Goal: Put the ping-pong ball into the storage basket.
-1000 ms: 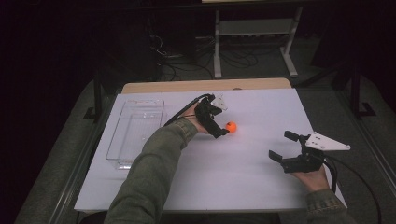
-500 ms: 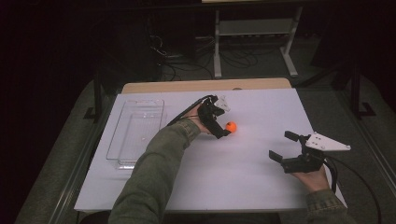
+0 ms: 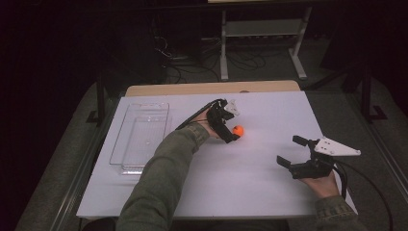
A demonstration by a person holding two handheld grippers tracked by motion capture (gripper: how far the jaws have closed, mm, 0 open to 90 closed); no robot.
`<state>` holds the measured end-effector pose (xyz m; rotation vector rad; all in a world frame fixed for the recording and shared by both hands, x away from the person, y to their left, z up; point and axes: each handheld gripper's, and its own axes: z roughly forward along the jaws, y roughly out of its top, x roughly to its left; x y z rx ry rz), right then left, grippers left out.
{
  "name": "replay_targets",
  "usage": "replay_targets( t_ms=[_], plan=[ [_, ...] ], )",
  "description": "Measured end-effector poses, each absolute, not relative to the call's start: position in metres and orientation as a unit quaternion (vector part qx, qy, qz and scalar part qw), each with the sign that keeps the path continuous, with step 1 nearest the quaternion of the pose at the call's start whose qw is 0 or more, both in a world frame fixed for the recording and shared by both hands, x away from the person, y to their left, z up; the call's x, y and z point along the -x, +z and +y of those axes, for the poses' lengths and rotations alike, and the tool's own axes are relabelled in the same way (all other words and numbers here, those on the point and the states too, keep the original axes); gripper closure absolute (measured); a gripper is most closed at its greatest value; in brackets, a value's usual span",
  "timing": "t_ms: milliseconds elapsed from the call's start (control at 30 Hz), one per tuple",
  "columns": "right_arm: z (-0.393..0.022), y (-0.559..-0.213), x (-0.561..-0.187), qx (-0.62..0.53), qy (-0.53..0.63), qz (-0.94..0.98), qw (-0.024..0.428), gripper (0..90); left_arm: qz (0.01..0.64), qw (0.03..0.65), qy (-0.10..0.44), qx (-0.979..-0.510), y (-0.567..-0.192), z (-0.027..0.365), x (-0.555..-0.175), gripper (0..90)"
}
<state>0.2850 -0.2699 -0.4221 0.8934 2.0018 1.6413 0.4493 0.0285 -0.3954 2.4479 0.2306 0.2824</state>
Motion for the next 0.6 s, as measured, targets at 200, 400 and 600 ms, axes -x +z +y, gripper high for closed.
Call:
replay_targets(
  t_ms=[200,400,600],
  plan=[
    [-0.27,-0.422,-0.285,-0.319,0.587,0.716,0.2,0.0,0.086,0.324,0.105,-0.936,-0.4,0.027,-0.452,0.0],
    [-0.27,-0.422,-0.285,-0.32,0.587,0.716,0.2,0.0,0.086,0.324,0.102,-0.937,-0.405,0.027,-0.455,0.0],
    [-0.27,-0.422,-0.284,-0.32,0.587,0.716,0.201,0.0,0.089,0.321,0.096,-0.938,-0.41,0.027,-0.459,0.0]
  ],
)
